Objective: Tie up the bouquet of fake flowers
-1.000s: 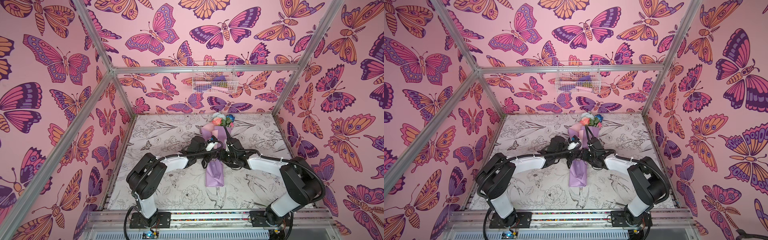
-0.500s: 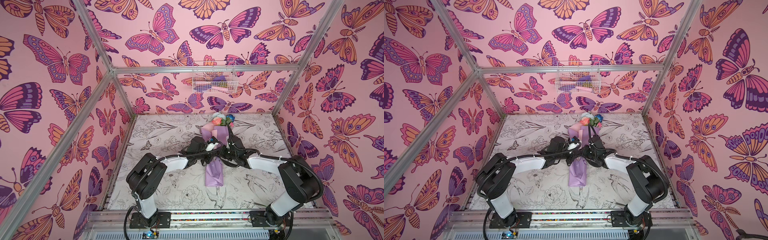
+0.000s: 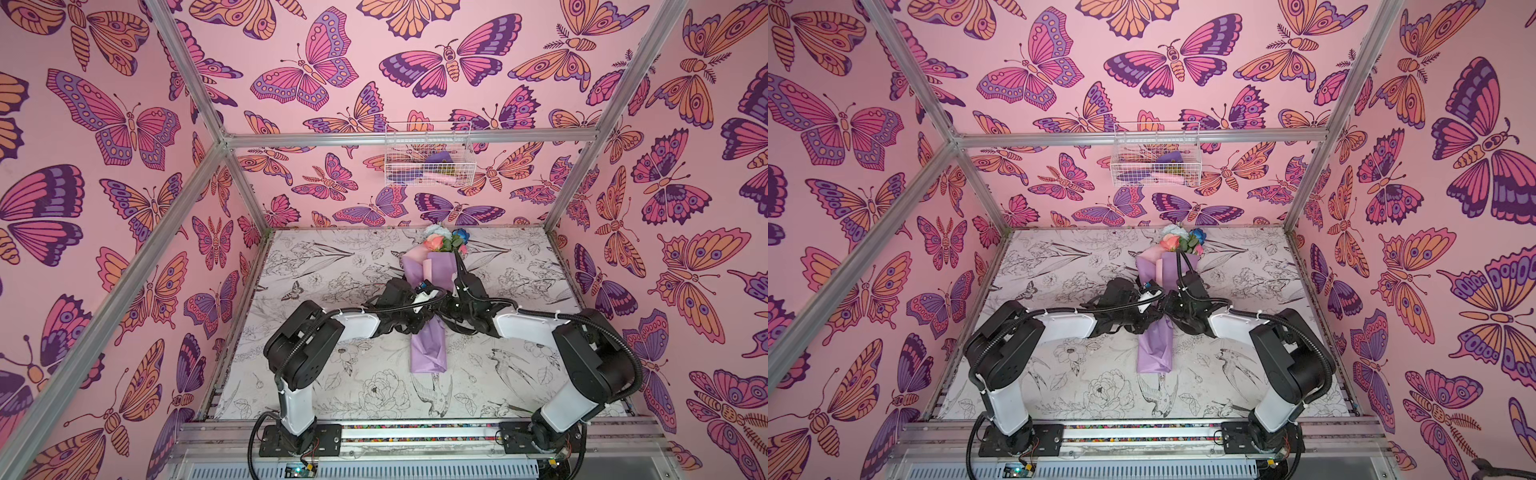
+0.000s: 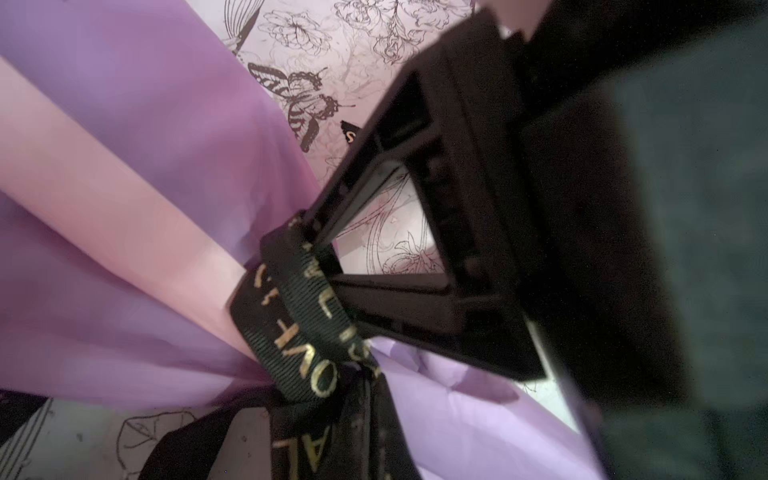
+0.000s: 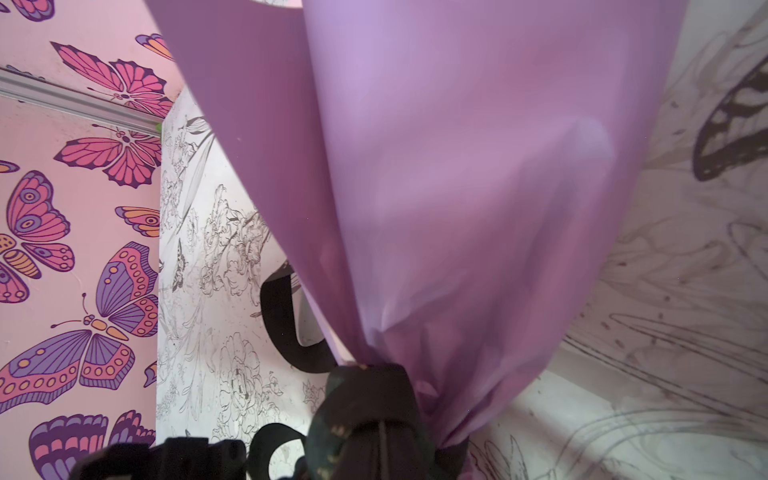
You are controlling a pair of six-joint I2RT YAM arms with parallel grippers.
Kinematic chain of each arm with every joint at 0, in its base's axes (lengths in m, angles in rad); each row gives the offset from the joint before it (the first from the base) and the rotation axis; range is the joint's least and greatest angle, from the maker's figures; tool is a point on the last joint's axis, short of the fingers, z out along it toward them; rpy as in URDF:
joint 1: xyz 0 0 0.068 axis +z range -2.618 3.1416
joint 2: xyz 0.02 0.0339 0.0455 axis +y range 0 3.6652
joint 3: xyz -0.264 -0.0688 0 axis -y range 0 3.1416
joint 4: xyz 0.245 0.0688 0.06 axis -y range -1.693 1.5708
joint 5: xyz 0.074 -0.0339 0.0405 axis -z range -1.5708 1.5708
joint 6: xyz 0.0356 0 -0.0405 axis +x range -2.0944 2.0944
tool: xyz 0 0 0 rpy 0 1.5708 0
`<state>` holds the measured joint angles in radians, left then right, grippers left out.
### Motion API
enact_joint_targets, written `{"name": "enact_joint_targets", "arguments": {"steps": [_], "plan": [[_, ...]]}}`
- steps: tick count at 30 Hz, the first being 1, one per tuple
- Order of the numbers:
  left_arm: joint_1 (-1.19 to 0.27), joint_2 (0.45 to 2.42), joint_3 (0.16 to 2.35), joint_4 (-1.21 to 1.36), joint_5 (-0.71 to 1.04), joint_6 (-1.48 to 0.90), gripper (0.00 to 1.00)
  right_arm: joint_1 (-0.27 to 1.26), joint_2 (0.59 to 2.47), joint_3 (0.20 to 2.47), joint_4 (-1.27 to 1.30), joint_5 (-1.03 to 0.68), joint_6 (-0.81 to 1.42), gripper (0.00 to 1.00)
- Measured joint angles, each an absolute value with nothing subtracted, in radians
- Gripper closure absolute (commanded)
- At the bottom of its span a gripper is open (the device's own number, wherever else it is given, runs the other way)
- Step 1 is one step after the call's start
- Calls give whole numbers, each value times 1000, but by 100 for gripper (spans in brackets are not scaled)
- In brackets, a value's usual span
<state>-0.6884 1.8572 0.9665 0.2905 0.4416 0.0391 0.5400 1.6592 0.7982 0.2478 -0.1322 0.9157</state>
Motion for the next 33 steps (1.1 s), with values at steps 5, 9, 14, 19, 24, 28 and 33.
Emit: {"name": "enact_joint_targets", "arguments": {"steps": [5,9,14,19,24,28,33], "plan": [[-688,1860,973,275,426,39,100,540,1651,792,237,-131,913,84],[-688,1865,977,266,421,39,100,540,1609,770,213,-127,911,80],[-688,1868,978,262,418,39,100,540,1536,746,163,-112,904,81],[-688,1868,978,261,419,40,100,540,1472,738,108,-89,889,80],[-688,1868,978,260,423,47,100,540,1410,739,48,-67,875,81],[-688,1868,978,260,423,51,100,540,1409,770,6,-72,863,83],[-688,1868,978,260,423,51,100,540,1470,836,17,-129,867,84]]}}
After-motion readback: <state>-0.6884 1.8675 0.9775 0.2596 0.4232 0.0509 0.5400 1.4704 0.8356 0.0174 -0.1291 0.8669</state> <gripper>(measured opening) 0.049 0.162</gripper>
